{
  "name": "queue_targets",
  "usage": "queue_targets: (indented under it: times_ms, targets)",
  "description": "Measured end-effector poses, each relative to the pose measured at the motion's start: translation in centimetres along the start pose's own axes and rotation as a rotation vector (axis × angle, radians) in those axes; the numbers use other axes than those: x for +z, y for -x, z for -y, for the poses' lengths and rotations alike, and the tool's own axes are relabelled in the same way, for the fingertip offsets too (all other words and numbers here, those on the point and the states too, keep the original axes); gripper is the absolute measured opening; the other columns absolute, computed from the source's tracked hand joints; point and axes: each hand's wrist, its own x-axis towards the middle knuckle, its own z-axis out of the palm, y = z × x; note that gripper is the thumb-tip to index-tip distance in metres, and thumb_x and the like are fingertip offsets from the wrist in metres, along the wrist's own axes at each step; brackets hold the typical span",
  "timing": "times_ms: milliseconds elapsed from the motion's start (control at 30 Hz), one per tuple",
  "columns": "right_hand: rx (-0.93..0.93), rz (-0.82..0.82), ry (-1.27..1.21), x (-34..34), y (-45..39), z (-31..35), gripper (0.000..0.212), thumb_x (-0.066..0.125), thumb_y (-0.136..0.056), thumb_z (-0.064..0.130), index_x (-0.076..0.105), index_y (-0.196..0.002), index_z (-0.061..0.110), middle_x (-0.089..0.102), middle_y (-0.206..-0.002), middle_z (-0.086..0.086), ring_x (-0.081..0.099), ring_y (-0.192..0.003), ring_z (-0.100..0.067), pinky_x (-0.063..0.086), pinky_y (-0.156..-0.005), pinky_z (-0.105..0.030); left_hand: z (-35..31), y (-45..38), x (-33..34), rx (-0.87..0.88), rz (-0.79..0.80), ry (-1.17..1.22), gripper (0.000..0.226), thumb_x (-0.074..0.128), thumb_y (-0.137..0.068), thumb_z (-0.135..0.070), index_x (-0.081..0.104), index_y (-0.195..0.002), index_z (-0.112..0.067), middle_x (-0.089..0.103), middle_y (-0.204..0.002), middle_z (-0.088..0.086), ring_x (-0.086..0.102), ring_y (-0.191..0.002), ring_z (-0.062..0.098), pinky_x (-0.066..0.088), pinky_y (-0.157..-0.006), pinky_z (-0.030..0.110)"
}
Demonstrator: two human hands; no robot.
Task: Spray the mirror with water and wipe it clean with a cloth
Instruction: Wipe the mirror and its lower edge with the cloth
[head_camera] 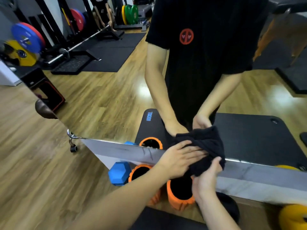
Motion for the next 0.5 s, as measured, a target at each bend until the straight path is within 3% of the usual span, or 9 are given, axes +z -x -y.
queue_targets:
  times_ms: [67,167,300,433,500]
  targets:
    - [0.043,0.065,0.012,2.8,1.9,-3.3,0.039,0.046,-0.094,0.064,0.055,-0.118,0.035,0.064,-0.129,0.003,0.062,-0.117,-0.014,0.048,-0.104,-0.044,2.3,4.1,2.0,-0.055,-0.023,0.001,0.065,0.046,-0.081,-0.028,0.059,-0.144,-0.024,0.056,-0.148,-0.013,0.040,-0.137,0.011,0.000,-0.129,0.039]
    - [0.172,0.162,0.017,7.3,4.7,-7.9,0.044,0.047,-0.097,0.063,0.055,-0.126,0.030,0.065,-0.130,-0.001,0.065,-0.114,-0.017,0.051,-0.097,-0.040,5.7,10.1,4.4,-0.162,-0.032,-0.029,0.064,0.049,-0.076,-0.024,0.065,-0.138,-0.022,0.065,-0.137,-0.012,0.045,-0.128,0.014,0.005,-0.128,0.041]
    - [0.392,0.267,0.026,12.1,8.1,-12.9,0.087,0.053,-0.074,0.084,0.048,-0.141,0.028,0.059,-0.140,-0.003,0.062,-0.119,-0.019,0.052,-0.095,-0.036,9.1,17.6,7.6,-0.334,-0.016,-0.072,0.056,0.049,-0.082,-0.020,0.068,-0.135,-0.019,0.069,-0.130,-0.006,0.050,-0.127,0.021,0.020,-0.123,0.052]
    - [0.505,0.359,0.012,13.7,9.6,-14.4,0.082,0.038,-0.086,0.079,0.043,-0.149,0.026,0.055,-0.145,-0.002,0.056,-0.127,-0.020,0.048,-0.099,-0.035,10.5,20.9,9.1,-0.429,0.009,-0.107,0.055,0.043,-0.089,-0.027,0.064,-0.139,-0.020,0.068,-0.135,-0.002,0.048,-0.133,0.026,0.014,-0.124,0.054]
    - [0.526,0.348,0.007,13.0,9.6,-12.7,0.070,0.031,-0.093,0.073,0.051,-0.140,0.024,0.057,-0.137,0.000,0.056,-0.126,-0.019,0.045,-0.102,-0.035,10.3,20.3,9.3,-0.435,-0.044,-0.088,0.059,0.040,-0.089,-0.031,0.054,-0.145,-0.021,0.065,-0.139,-0.001,0.043,-0.135,0.028,0.010,-0.123,0.054]
